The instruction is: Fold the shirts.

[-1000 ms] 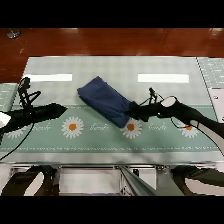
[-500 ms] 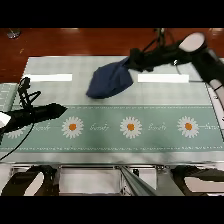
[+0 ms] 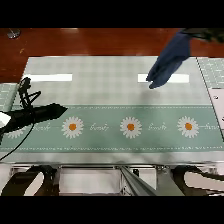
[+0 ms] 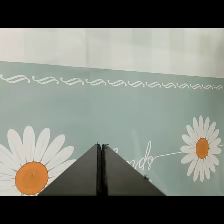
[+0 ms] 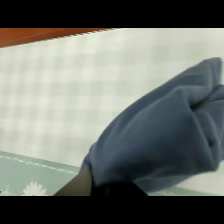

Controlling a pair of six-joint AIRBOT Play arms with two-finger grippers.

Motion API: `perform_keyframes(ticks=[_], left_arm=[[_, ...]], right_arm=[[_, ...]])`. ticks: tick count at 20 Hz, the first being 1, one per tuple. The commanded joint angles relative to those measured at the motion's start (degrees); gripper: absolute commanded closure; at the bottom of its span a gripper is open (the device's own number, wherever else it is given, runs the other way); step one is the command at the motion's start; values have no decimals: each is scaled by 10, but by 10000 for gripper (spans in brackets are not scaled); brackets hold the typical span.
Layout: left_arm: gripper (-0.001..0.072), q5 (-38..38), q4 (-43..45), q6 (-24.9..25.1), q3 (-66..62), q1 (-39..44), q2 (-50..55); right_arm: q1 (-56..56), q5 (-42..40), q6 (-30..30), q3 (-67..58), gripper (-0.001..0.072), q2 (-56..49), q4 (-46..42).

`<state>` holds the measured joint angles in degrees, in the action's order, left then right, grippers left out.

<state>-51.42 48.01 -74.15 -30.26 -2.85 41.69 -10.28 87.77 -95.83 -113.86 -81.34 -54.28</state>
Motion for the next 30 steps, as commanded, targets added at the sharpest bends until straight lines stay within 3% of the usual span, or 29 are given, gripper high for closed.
perform_keyframes(ticks=[1, 6, 14, 19, 23, 24, 25, 26, 30], left_arm=[[675, -2, 0, 0, 0, 0, 0], [675, -2, 0, 0, 0, 0, 0], [675, 0, 0, 0, 0, 0, 0], [675, 2, 0, 1, 0, 0, 0], [675, 12, 0, 0, 0, 0, 0], [675, 13, 0, 1, 0, 0, 0], [675, 15, 0, 1, 0, 0, 0], [675, 15, 0, 1, 0, 0, 0], [676, 20, 0, 0, -2, 0, 0]], right_arm=[[-99, 98, -17, -10, 692, 27, -30], [-171, 175, -16, 24, 694, 70, -144], [-326, 121, -10, 261, 694, 206, -193], [-457, 111, -6, 378, 694, 289, -308], [-518, 108, -52, 484, 691, 364, -408], [-519, 108, -71, 515, 645, 379, -430], [-519, 109, -90, 546, 383, 391, -454], [-519, 107, -94, 566, 63, 397, -468], [-518, 51, -65, 552, 76, 396, -400]])
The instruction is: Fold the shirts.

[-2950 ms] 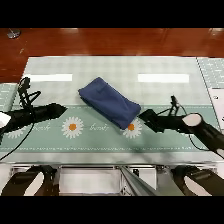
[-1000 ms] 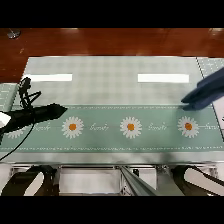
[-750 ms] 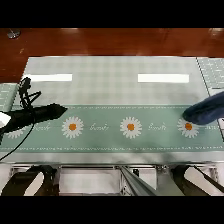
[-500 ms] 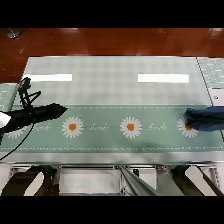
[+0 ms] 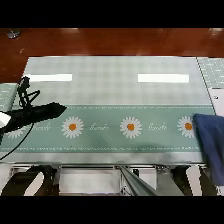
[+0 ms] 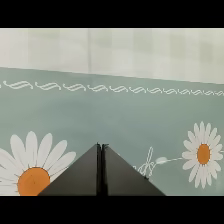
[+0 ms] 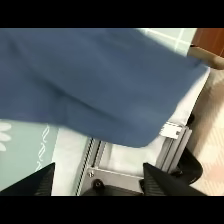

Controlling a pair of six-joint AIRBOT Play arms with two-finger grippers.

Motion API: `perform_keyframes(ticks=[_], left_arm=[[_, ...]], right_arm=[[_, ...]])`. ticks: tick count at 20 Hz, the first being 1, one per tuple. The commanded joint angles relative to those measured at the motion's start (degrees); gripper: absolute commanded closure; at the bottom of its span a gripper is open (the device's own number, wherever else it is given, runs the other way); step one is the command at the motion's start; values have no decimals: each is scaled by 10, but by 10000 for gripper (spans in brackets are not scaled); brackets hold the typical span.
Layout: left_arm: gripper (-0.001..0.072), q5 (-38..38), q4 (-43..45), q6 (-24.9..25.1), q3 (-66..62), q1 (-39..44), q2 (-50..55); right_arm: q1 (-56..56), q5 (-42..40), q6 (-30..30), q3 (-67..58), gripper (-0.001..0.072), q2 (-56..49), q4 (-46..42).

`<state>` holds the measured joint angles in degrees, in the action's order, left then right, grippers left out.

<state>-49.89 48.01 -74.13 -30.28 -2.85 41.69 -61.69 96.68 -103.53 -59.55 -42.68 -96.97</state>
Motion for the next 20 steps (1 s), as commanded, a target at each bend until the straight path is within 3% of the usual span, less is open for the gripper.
perform_keyframes(ticks=[1, 3, 6, 7, 9, 12, 16, 20], left_arm=[[676, 8, 0, 0, -8, 0, 2], [676, 8, 0, 0, -45, 0, 17], [676, -28, 0, 0, -172, 4, 67], [676, -41, 0, 0, -223, 11, 86], [677, -64, 0, 0, -330, 41, 125], [677, -70, 33, -1, -423, 104, 162], [677, -88, 175, -76, -383, 174, 184], [676, -87, 227, -78, -317, 166, 211]], right_arm=[[-4, -67, 23, -6, 77, 9, 69], [8, -132, 27, -36, 124, 9, 162], [82, -245, 84, -75, 635, -3, 363], [124, -266, 104, -89, 692, -19, 421], [239, -275, 131, -124, 692, -60, 455], [451, -271, 151, -128, 692, -104, 366], [684, -279, 109, -80, 692, -157, 176], [756, -286, 53, -35, 692, -217, 77]])
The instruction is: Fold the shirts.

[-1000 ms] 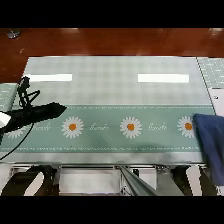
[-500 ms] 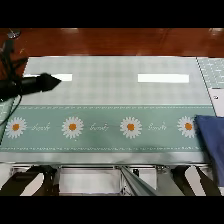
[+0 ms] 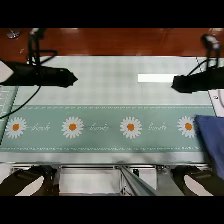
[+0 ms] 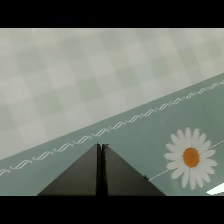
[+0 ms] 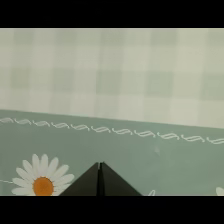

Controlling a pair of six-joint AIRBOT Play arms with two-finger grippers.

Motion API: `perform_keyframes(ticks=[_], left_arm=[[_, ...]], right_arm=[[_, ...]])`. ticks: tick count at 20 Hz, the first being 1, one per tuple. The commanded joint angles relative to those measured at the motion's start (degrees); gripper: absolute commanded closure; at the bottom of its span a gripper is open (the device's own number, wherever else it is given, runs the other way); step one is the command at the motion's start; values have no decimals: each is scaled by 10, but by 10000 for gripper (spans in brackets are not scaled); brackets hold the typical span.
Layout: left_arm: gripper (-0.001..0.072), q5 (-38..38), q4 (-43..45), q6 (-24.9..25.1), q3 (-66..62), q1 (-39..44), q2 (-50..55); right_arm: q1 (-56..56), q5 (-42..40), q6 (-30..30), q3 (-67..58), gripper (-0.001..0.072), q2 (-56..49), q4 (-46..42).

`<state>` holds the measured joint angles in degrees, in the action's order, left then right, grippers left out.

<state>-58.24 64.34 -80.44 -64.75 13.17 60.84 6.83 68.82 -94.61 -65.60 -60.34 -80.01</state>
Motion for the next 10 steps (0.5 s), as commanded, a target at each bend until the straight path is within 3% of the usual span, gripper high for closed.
perform_keyframes(ticks=[1, 10], left_arm=[[676, -3, 78, -15, 27, -2, 27], [675, -5, 77, -15, 27, -34, 31]], right_arm=[[70, -5, -45, 25, 692, -55, -99], [70, -18, -50, 25, 691, -74, -104]])
